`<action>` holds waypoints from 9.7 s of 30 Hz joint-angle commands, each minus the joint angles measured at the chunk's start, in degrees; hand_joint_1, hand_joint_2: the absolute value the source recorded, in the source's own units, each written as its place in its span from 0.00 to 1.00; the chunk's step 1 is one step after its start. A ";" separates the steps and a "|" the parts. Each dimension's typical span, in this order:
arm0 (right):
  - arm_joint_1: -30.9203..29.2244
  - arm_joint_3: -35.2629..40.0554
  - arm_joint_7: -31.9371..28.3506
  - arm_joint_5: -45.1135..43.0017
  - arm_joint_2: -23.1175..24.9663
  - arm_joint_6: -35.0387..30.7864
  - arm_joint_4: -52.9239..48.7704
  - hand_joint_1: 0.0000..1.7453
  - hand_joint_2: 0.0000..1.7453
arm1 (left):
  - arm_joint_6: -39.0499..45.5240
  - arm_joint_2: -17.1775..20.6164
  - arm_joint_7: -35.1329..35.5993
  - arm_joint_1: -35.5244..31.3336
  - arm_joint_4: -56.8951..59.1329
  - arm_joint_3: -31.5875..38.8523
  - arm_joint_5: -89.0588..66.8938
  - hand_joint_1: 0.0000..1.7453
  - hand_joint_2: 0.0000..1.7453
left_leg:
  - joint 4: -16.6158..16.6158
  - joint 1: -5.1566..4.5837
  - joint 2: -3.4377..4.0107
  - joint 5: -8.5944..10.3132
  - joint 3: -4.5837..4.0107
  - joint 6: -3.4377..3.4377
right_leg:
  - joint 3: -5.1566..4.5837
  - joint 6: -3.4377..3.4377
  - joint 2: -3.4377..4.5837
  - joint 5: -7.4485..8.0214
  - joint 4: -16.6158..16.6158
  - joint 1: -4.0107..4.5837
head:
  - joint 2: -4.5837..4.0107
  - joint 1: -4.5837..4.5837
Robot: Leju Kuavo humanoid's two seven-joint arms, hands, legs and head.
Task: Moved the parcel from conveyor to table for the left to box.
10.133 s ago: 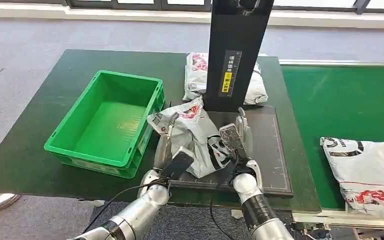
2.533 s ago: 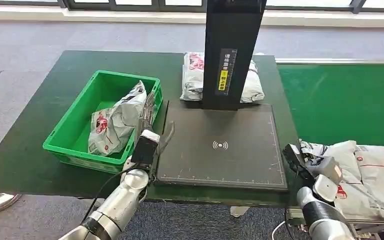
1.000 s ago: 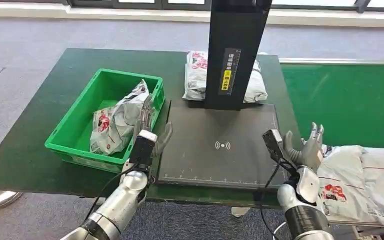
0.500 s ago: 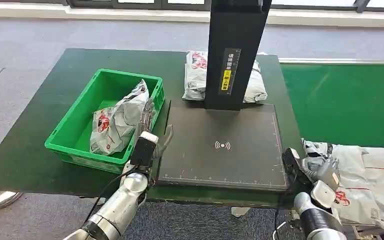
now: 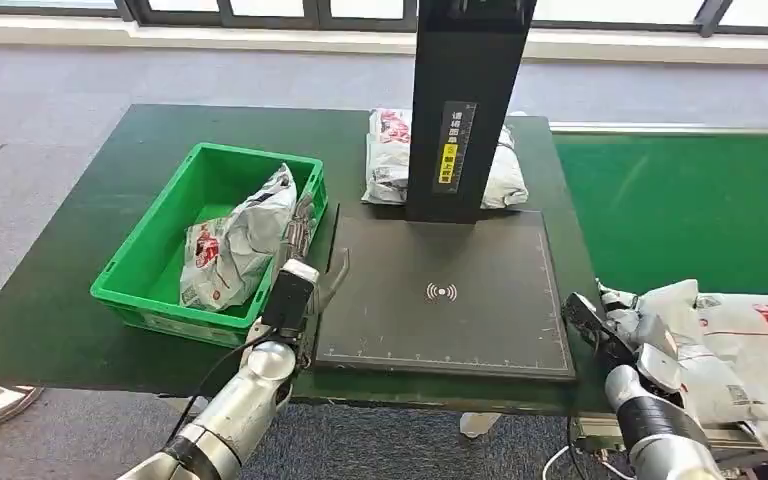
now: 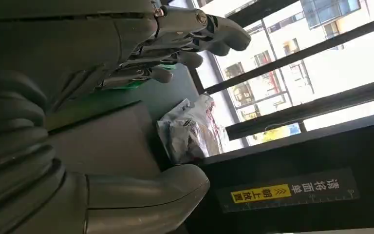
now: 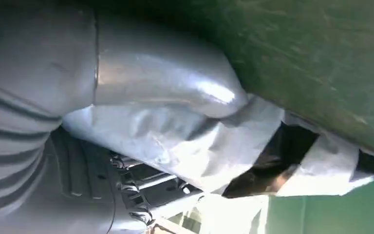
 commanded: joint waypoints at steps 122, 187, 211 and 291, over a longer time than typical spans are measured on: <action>17.32 3.18 -28.42 -43.66 22.74 -14.18 -54.04 0.00 0.00 | 3.50 -5.71 44.91 -20.71 30.62 -59.59 -8.44 1.00 1.00 | -0.26 -0.19 -0.29 0.14 -0.29 -0.11 | -0.34 -0.08 -0.29 -0.11 0.19 -0.19 | 0.00 0.00; -7.40 16.59 -43.84 -60.75 14.75 -14.14 -3.30 0.00 0.00 | 19.94 13.26 35.08 -13.81 12.84 35.98 -65.83 0.00 1.00 | -0.34 -0.11 -0.59 0.76 -1.13 -0.41 | -1.24 -0.31 -0.47 0.21 0.32 -0.04 | 0.00 -0.02; -10.56 21.31 -44.48 -67.06 17.05 -16.19 1.34 0.00 0.00 | 6.96 -5.01 2.25 -20.34 27.85 23.88 -19.89 0.00 1.00 | -0.08 -0.19 -0.69 0.73 -1.42 -0.36 | -1.52 -0.20 -0.58 0.28 0.48 -0.20 | 0.00 0.00; -2.48 28.83 -47.10 -71.23 14.89 -11.10 -14.78 0.00 0.00 | 19.94 2.32 26.16 -16.26 -15.80 26.44 -78.89 1.00 1.00 | -0.15 -0.08 -0.22 0.73 -1.45 -0.73 | -1.83 -0.62 -0.14 0.36 0.57 0.01 | 0.00 0.00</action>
